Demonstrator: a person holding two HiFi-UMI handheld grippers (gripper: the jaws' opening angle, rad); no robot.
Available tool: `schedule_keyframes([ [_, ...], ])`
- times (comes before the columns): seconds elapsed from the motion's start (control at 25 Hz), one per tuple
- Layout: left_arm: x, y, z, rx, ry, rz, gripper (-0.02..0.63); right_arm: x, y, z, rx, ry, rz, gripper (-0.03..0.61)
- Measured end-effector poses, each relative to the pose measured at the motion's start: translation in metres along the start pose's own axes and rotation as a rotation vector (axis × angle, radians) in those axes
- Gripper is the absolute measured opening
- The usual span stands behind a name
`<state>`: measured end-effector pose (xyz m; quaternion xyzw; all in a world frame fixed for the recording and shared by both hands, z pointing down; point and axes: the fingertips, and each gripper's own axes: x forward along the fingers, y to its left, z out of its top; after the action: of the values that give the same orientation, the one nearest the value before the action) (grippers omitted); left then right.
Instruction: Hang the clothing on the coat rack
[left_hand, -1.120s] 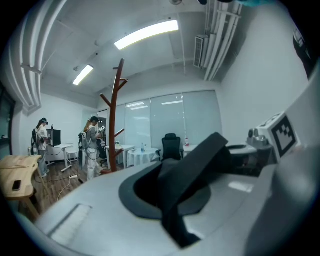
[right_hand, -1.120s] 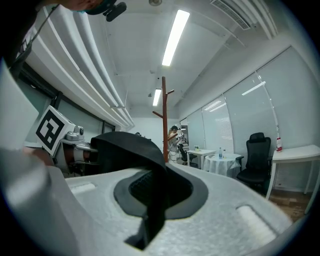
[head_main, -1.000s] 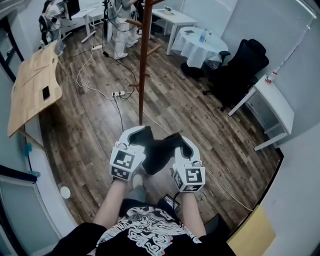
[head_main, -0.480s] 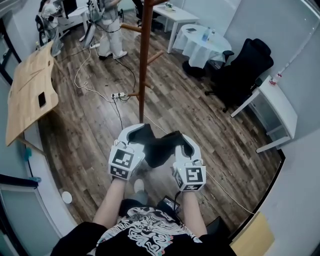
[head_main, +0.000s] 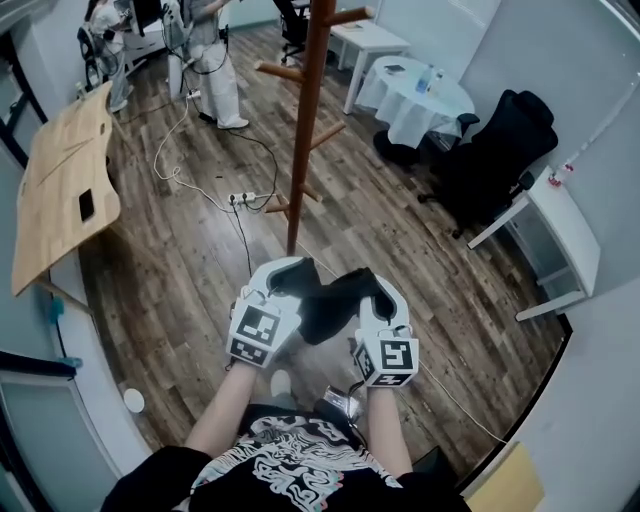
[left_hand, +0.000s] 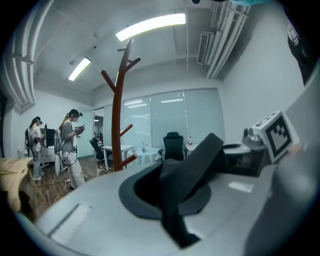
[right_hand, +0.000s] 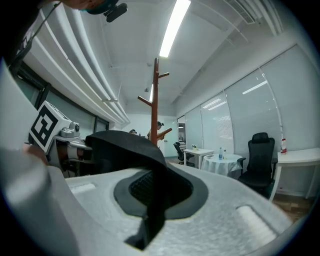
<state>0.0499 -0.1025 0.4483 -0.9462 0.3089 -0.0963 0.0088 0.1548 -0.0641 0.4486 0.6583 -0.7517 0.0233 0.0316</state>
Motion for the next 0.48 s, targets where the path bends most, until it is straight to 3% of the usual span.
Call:
schedule_keyframes([
  [0.48,-0.001,0.032,0.007,-0.016,-0.029,0.023,-0.003,0.024,0.013,0.013,-0.023,-0.017,0.014,0.015],
])
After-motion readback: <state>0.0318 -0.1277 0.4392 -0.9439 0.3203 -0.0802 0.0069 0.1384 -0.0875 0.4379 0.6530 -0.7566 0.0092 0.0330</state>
